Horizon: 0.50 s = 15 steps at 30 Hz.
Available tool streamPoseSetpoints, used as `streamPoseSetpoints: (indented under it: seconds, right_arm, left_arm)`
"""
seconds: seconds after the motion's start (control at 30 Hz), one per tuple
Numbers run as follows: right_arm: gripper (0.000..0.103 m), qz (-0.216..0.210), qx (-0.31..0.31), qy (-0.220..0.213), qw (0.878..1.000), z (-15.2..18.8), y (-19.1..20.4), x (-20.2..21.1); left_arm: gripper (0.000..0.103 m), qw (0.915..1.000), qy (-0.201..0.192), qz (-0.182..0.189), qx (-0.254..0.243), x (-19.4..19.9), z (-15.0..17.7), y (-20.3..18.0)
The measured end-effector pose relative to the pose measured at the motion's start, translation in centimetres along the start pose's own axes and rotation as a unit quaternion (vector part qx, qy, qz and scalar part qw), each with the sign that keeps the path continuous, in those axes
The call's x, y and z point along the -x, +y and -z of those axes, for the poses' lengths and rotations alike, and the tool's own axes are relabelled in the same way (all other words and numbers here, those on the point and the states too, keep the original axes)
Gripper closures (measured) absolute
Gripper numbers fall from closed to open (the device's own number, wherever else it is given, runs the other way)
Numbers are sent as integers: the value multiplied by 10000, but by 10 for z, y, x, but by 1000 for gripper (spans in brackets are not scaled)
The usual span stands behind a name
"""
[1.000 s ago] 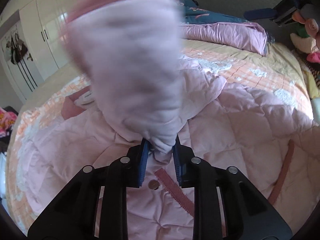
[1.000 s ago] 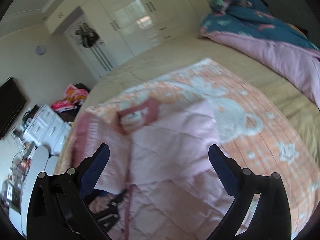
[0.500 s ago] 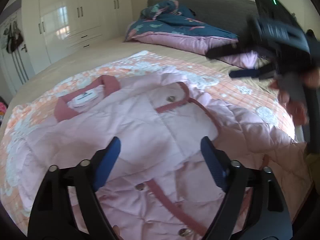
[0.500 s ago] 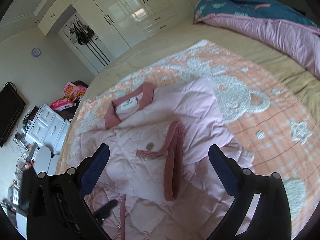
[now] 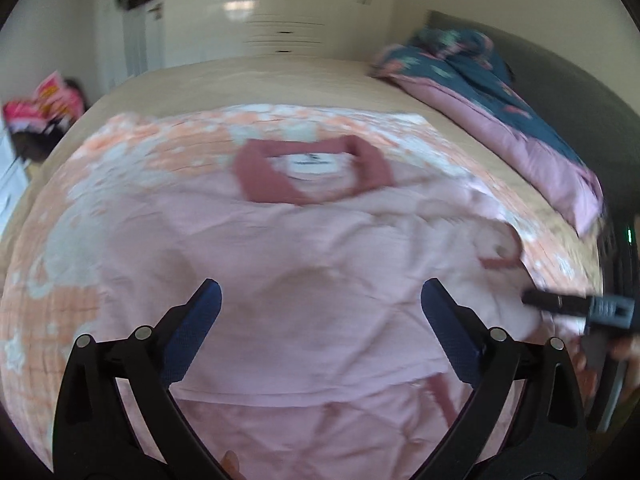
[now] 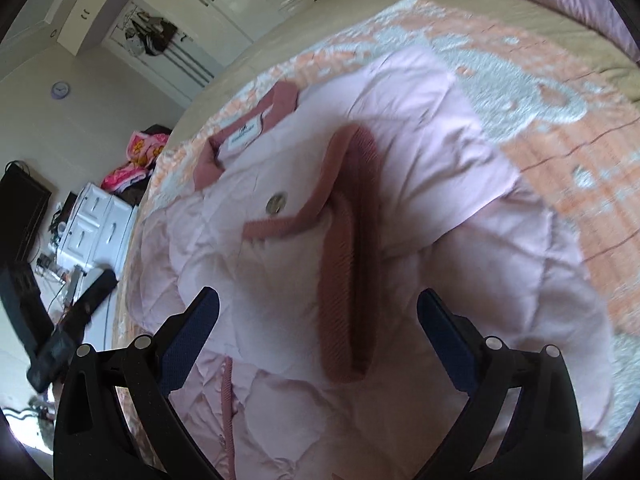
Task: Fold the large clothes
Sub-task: 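Grasp the dark pink front trim edge with the right gripper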
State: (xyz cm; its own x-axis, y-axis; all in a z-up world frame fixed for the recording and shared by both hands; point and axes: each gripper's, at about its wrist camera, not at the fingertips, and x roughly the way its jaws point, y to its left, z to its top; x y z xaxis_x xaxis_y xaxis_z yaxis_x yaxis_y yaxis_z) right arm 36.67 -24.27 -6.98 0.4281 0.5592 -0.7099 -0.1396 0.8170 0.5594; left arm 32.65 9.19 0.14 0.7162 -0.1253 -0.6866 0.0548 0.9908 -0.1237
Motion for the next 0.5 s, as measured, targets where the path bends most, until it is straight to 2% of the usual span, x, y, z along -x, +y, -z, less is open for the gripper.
streamPoseSetpoints:
  seconds: [0.13,0.2,0.23,0.33,0.37,0.43,0.5]
  right_arm:
    - [5,-74,-248,-33,9997,0,-5,-9]
    - [13,-90,-238,-54,9997,-1,-6,-11]
    - [23,-136,-227,-19,9996,-1,-6,-13]
    - [39,-190,-216,45,9996,0,-6,-17]
    - [55,-174,-131,24,9998,0,-4,-16]
    - [75,-221,155,-119,9996,-3,5,-8]
    - [80,-137,612,-467,9969,-7,23,8]
  left_arm:
    - [9,9988,-91,-113,470,10,-5,32]
    - [9,9974,-136,-190,676,14,-6,45]
    - [9,9968,-156,-231,749,16,-6,50]
    - [9,9947,-279,-376,920,23,-7,62]
    - [9,9941,-300,-381,970,25,-8,66]
    - [9,9933,-321,-368,1050,26,-9,72]
    - [9,9922,-362,-375,1132,28,-10,76]
